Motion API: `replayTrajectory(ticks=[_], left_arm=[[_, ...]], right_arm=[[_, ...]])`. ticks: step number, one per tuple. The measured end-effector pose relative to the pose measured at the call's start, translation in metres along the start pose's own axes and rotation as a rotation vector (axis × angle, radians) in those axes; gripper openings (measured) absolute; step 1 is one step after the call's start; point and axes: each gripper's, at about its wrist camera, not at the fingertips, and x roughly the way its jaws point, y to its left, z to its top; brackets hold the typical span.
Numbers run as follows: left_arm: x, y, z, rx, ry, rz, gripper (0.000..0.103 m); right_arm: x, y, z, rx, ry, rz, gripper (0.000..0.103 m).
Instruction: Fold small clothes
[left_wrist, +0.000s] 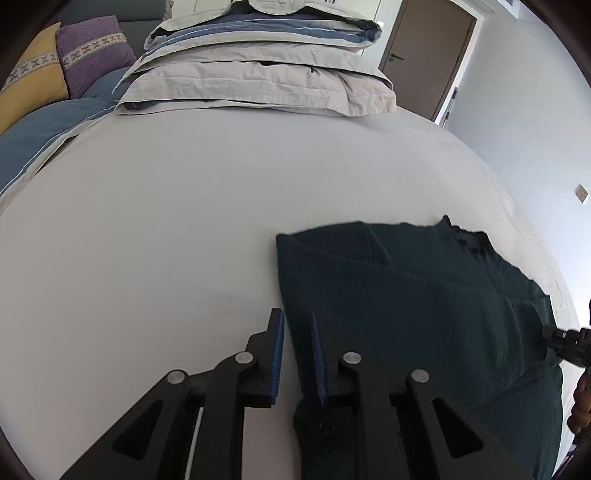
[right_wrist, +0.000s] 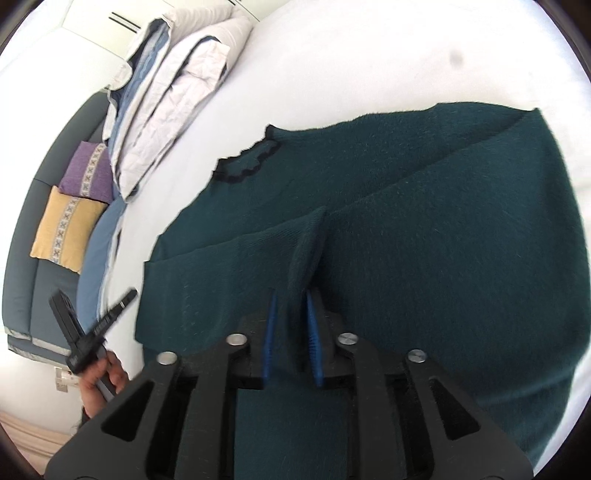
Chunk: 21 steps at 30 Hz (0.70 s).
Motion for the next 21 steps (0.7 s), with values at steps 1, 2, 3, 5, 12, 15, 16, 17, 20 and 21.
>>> replayTrajectory(ticks=[1, 2, 3, 5, 12, 15, 16, 17, 20, 21], left_arm=[[0.001, -0.003, -0.006, 0.016, 0.012, 0.011, 0.022], [0.003, -0.006, -0.011, 0.031, 0.019, 0.023, 0.023], [0.006, -0.009, -0.015, 0.048, 0.023, 0.044, 0.026], [0.012, -0.01, -0.021, 0.058, 0.029, 0.074, 0.032], [0.018, -0.011, -0.026, 0.124, 0.037, 0.105, 0.035], [0.018, -0.01, -0.028, 0.125, 0.032, 0.103, 0.035], [0.019, -0.012, -0.029, 0.137, 0.028, 0.113, 0.035], [0.019, -0.013, -0.031, 0.146, 0.024, 0.123, 0.035], [0.02, -0.013, -0.032, 0.141, 0.023, 0.121, 0.035], [0.02, -0.011, -0.032, 0.131, 0.024, 0.111, 0.035]], right_arm=[[-0.002, 0.001, -0.001, 0.0, -0.001, 0.005, 0.029], [-0.002, 0.003, -0.002, 0.0, 0.001, 0.006, 0.035], [-0.001, 0.003, -0.003, 0.002, 0.006, 0.005, 0.039], [0.005, 0.006, -0.006, -0.003, 0.022, -0.001, 0.045], [0.019, 0.01, -0.014, -0.065, 0.075, -0.093, 0.008], [0.017, 0.012, -0.015, -0.075, 0.068, -0.114, 0.007], [0.017, 0.013, -0.015, -0.081, 0.065, -0.122, 0.006], [0.016, 0.013, -0.014, -0.076, 0.061, -0.124, 0.006], [0.019, 0.003, -0.012, -0.038, 0.047, -0.1, 0.006], [0.02, -0.009, -0.012, -0.021, 0.045, -0.078, 0.006]])
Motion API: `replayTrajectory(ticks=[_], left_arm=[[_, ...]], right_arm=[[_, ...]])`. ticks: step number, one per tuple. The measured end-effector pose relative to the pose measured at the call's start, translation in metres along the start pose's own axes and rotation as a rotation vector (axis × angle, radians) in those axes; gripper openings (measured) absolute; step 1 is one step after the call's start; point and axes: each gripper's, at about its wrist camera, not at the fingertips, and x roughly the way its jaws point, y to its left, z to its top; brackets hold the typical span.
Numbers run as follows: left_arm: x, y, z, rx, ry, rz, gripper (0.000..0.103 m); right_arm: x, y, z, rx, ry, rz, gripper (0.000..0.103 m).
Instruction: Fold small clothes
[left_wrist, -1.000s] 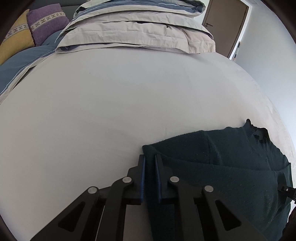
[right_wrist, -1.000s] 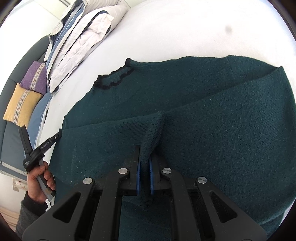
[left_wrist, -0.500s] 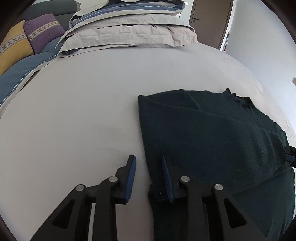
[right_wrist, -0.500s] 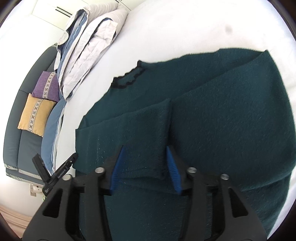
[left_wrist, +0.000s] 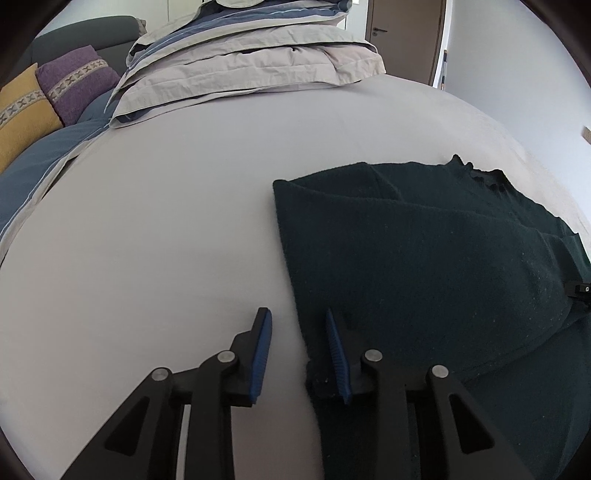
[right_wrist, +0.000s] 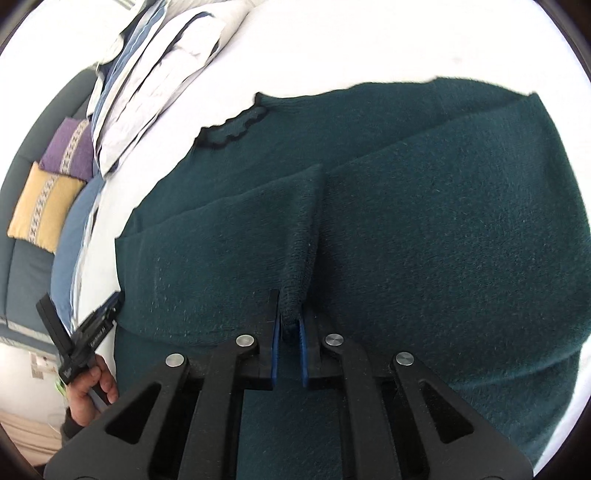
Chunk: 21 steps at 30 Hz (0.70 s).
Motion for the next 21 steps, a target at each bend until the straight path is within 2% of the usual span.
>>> replayTrajectory(ticks=[4, 6, 8, 9, 11, 13, 15, 19, 21], left_arm=[[-0.002, 0.0, 0.001, 0.002, -0.002, 0.002, 0.035], [-0.003, -0.001, 0.0, 0.005, -0.014, 0.009, 0.035], [-0.003, 0.0, -0.002, -0.004, -0.022, 0.005, 0.036], [-0.003, 0.001, -0.001, -0.011, -0.021, 0.0, 0.039], [-0.006, 0.008, 0.0, -0.046, -0.017, -0.001, 0.052], [-0.014, 0.017, -0.002, -0.088, -0.013, 0.002, 0.074], [-0.028, 0.028, -0.009, -0.137, -0.016, -0.028, 0.076], [-0.062, 0.042, -0.038, -0.196, -0.01, -0.067, 0.076], [-0.08, 0.044, -0.056, -0.204, -0.002, -0.082, 0.076]], right_arm=[[-0.005, -0.004, -0.001, 0.027, 0.007, 0.037, 0.006], [-0.02, 0.005, -0.003, 0.006, -0.026, 0.009, 0.012], [-0.024, 0.001, -0.004, -0.005, -0.053, -0.04, 0.012], [-0.019, -0.008, -0.004, 0.023, -0.029, -0.043, 0.012], [-0.017, -0.02, -0.005, 0.036, -0.029, 0.016, 0.011], [-0.029, -0.023, -0.009, 0.065, -0.052, 0.02, 0.012], [-0.048, -0.022, -0.016, 0.068, -0.098, 0.013, 0.015], [-0.101, -0.014, -0.044, -0.01, -0.221, 0.044, 0.016], [-0.127, -0.015, -0.064, -0.036, -0.272, 0.045, 0.022]])
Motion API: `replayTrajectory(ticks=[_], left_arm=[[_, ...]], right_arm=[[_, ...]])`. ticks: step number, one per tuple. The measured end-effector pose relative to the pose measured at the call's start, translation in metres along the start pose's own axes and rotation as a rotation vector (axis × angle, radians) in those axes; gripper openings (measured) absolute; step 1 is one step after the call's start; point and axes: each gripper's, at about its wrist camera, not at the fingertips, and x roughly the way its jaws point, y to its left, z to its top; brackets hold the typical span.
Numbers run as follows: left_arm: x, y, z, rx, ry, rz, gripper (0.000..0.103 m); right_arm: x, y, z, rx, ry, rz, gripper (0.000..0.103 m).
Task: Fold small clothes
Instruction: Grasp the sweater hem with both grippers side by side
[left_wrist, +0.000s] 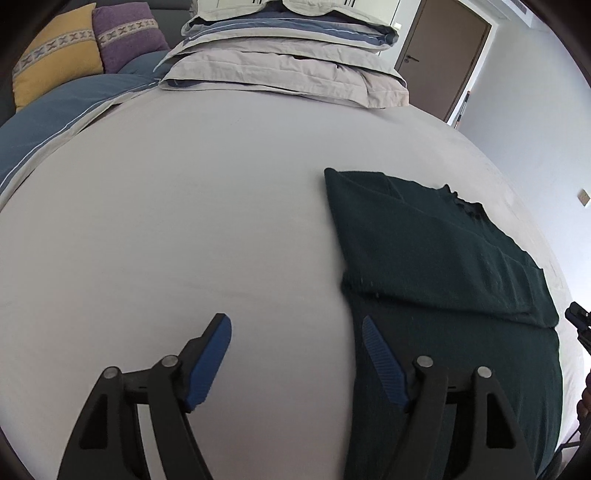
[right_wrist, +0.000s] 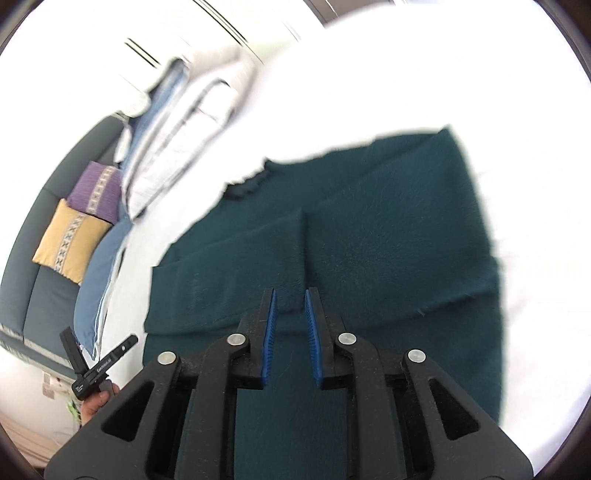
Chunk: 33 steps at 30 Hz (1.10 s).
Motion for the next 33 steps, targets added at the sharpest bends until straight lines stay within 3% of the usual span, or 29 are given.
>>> replayTrajectory(ticks=[1, 2, 4, 9, 15, 23, 33], left_arm=[[-0.009, 0.001, -0.009, 0.0, 0.008, -0.003, 0.076], [-0.018, 0.003, -0.021, -0.004, 0.018, -0.008, 0.076], [-0.032, 0.005, -0.04, -0.014, 0.045, -0.017, 0.077], [-0.058, 0.009, -0.091, -0.06, 0.148, -0.089, 0.078], [-0.08, 0.0, -0.134, -0.071, 0.218, -0.155, 0.078], [-0.083, -0.015, -0.164, -0.006, 0.289, -0.156, 0.076], [-0.078, -0.021, -0.18, -0.003, 0.351, -0.188, 0.048]], right_arm=[[-0.015, 0.0, -0.007, -0.011, -0.022, -0.007, 0.031], [-0.029, -0.001, -0.017, -0.02, -0.043, -0.011, 0.048], [-0.057, -0.005, -0.037, -0.025, -0.087, -0.014, 0.063], [-0.107, -0.03, -0.089, 0.015, -0.056, 0.02, 0.063], [-0.142, -0.058, -0.149, 0.015, 0.024, -0.007, 0.063], [-0.169, -0.089, -0.186, 0.071, 0.068, 0.02, 0.063], [-0.182, -0.103, -0.198, 0.087, 0.153, -0.008, 0.063]])
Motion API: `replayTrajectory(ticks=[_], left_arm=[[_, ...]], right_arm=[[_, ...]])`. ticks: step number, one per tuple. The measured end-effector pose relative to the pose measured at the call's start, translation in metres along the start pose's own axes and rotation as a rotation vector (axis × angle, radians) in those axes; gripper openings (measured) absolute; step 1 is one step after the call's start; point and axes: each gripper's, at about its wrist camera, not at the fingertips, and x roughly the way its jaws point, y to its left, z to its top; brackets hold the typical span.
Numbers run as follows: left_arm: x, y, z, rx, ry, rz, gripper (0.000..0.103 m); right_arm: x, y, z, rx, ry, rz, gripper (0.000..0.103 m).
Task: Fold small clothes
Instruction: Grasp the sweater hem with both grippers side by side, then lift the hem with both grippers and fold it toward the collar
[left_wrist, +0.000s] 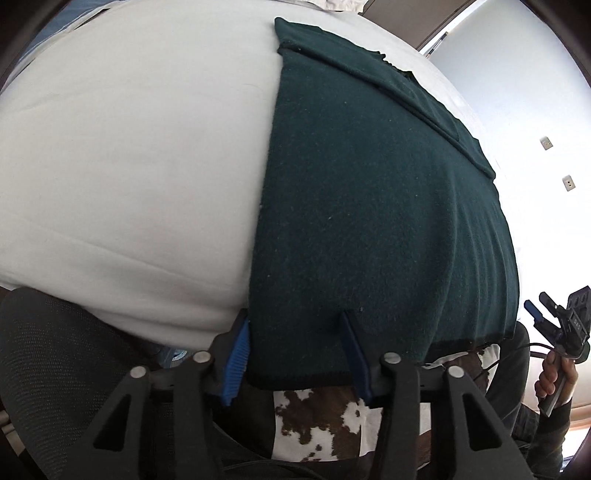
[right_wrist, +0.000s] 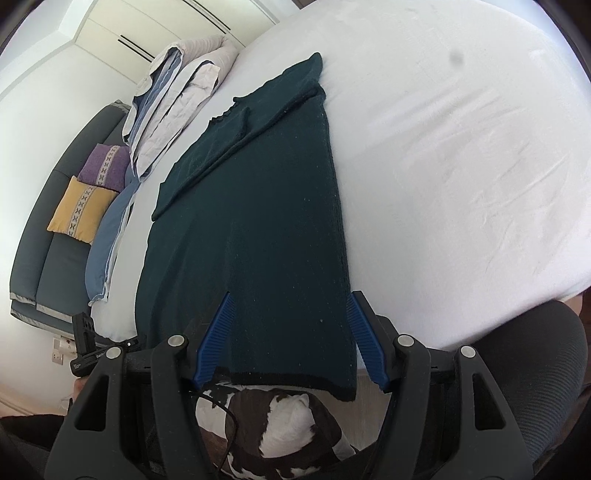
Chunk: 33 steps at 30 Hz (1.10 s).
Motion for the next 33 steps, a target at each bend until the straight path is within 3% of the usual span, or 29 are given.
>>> replayTrajectory(ticks=[7, 15, 18, 20, 24, 28, 33], left_arm=[[-0.005, 0.018, 0.0, -0.059, -0.008, -0.047, 0.033], [-0.008, 0.024, -0.002, -0.073, -0.012, -0.07, 0.015], [-0.008, 0.021, -0.001, -0.066, -0.014, -0.067, 0.012], [-0.01, 0.023, -0.002, -0.066, -0.016, -0.069, 0.011], [-0.012, 0.023, -0.003, -0.069, -0.021, -0.077, 0.009], [-0.018, 0.026, -0.005, -0.093, -0.038, -0.12, 0.008], [-0.037, 0.037, -0.001, -0.18, -0.113, -0.29, 0.007]], right_arm=[[-0.011, -0.014, -0.009, 0.031, 0.071, -0.033, 0.063], [0.017, -0.035, -0.026, 0.122, 0.207, -0.059, 0.06], [0.025, -0.042, -0.033, 0.138, 0.242, -0.072, 0.053], [0.025, -0.047, -0.036, 0.158, 0.235, -0.054, 0.034], [0.02, -0.046, -0.038, 0.142, 0.219, -0.037, 0.01], [0.005, -0.031, -0.035, 0.09, 0.174, 0.029, 0.007], [-0.017, -0.02, -0.024, 0.098, 0.095, 0.132, 0.007]])
